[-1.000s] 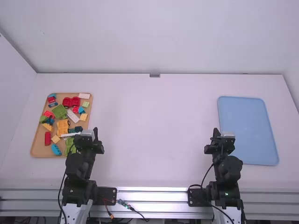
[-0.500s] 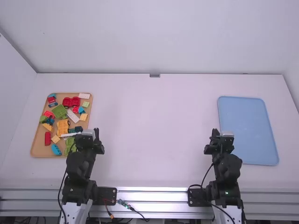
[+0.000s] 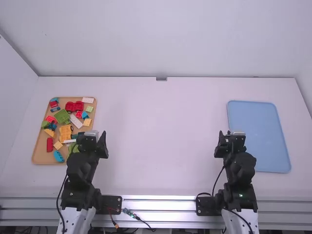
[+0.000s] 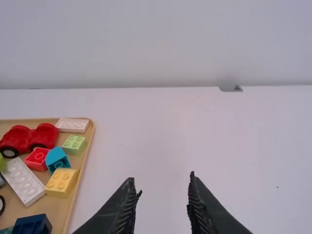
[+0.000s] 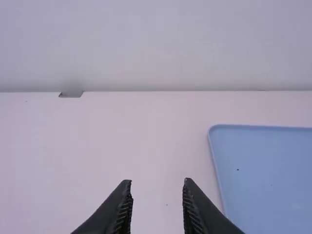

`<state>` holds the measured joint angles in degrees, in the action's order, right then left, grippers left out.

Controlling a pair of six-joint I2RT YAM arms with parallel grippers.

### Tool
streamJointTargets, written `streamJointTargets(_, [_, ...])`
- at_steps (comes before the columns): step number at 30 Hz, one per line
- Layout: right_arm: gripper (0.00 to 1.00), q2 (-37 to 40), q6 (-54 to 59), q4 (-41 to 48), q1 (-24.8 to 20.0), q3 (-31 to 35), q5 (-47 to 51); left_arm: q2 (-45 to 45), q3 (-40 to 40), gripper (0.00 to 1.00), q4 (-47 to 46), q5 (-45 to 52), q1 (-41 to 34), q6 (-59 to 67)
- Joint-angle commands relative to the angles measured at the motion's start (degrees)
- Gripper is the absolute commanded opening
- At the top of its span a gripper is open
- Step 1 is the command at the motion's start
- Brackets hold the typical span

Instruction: Assemble lego blocks to make yellow taxi

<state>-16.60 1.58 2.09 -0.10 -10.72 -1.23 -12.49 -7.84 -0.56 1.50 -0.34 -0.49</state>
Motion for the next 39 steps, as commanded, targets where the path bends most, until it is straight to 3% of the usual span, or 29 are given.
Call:
streamJointTargets(1, [0.33, -2.88, 0.30, 0.27, 0.40, -3.71, -0.57, -2.46, -2.94, 0.33, 0.43, 1.22, -0.43, -0.60])
streamJointTargets(10, [0.50, -12.49, 1.07, 1.72, 0.65, -10.70, -1.90, -11.68, -8.41, 0.49, 1.75, -0.41, -0.75, -3.97])
streamJointTargets(18, [0.65, -21.48, 1.77, 2.94, 0.85, -17.27, -2.89, -25.68, -19.02, 0.65, -2.39, -3.06, 0.80, -5.79])
streamJointTargets(30, [0.87, -34.02, 1.64, 3.17, 1.14, -26.42, -4.47, -52.68, -45.32, 0.87, -20.06, -3.61, 14.40, -3.88])
streamJointTargets(39, [0.96, -38.06, 2.78, 2.15, 1.20, -30.20, -7.59, -69.66, -61.23, 0.95, -29.82, -2.01, 23.68, 3.35])
